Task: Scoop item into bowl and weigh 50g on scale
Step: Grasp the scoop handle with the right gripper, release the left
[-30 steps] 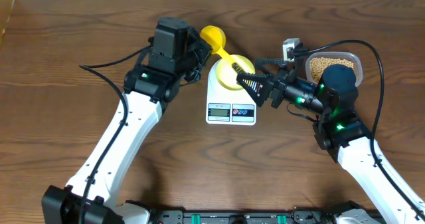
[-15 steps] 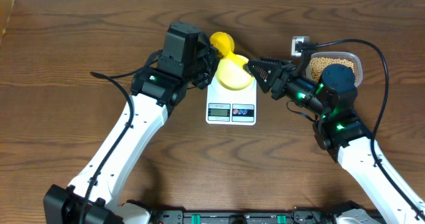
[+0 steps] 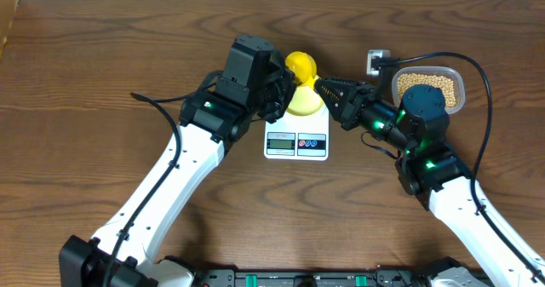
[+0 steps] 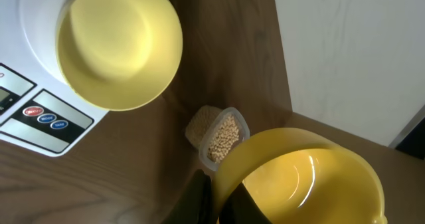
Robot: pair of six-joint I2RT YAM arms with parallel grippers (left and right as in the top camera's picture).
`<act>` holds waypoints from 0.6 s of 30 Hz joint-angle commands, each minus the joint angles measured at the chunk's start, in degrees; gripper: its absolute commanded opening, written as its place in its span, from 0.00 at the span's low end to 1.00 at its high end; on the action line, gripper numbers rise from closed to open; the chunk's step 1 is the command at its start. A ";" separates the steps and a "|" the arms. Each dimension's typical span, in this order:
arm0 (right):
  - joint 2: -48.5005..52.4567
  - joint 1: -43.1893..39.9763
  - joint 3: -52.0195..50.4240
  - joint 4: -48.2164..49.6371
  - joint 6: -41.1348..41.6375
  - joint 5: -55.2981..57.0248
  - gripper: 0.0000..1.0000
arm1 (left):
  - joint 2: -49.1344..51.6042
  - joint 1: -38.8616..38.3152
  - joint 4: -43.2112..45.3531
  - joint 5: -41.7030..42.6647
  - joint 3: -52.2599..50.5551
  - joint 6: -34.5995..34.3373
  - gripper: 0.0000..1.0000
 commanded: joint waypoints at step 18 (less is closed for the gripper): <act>-0.33 1.97 1.31 -0.70 -0.81 0.92 0.23 | 0.11 0.02 -2.23 0.09 0.37 -0.09 0.08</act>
